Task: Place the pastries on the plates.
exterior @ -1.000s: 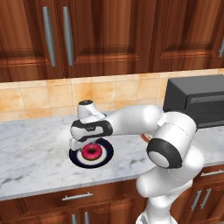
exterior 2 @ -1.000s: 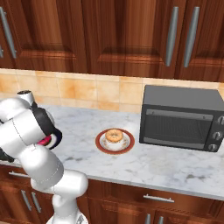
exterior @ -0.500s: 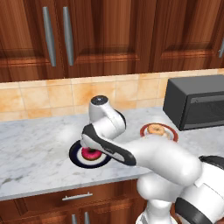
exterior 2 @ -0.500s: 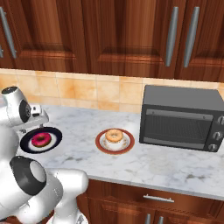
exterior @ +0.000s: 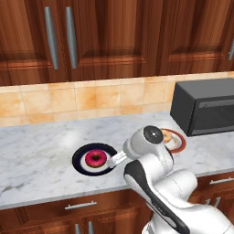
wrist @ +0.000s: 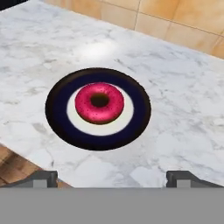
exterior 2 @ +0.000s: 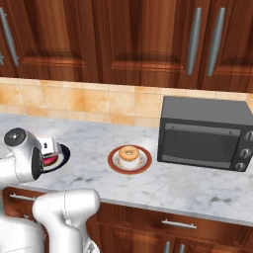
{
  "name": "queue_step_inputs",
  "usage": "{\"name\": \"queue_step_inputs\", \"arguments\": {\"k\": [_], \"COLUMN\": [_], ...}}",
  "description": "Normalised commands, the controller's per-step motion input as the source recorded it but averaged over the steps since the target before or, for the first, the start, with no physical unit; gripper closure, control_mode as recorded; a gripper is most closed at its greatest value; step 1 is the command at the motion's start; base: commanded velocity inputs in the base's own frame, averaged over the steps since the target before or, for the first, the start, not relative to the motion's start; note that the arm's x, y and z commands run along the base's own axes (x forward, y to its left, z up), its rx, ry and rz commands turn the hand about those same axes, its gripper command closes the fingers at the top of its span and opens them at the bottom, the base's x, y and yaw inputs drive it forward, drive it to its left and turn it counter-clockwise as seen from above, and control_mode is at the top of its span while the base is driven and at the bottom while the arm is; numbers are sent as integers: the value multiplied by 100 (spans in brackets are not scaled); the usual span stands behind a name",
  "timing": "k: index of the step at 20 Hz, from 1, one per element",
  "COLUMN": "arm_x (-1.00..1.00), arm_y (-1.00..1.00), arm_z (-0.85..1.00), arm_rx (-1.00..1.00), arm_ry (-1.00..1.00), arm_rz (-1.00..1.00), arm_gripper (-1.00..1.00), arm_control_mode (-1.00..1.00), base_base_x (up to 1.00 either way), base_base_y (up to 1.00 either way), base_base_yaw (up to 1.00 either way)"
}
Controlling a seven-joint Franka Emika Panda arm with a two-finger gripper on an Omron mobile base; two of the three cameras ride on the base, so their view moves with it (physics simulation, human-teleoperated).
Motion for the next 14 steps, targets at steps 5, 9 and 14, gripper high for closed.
{"name": "queue_step_inputs", "arguments": {"k": [5,9,14], "arm_x": [-100,-100,-90], "arm_y": [14,29,83], "arm_z": [0,-4,3], "arm_rx": [1,0,-12], "arm_ry": [-23,-1,0], "arm_rz": [22,27,26], "arm_gripper": [-100,-100,-100], "arm_control_mode": [-100,-100,-100], "base_base_x": [0,0,0], "base_base_y": [0,0,0], "base_base_yaw": [0,0,0]}}
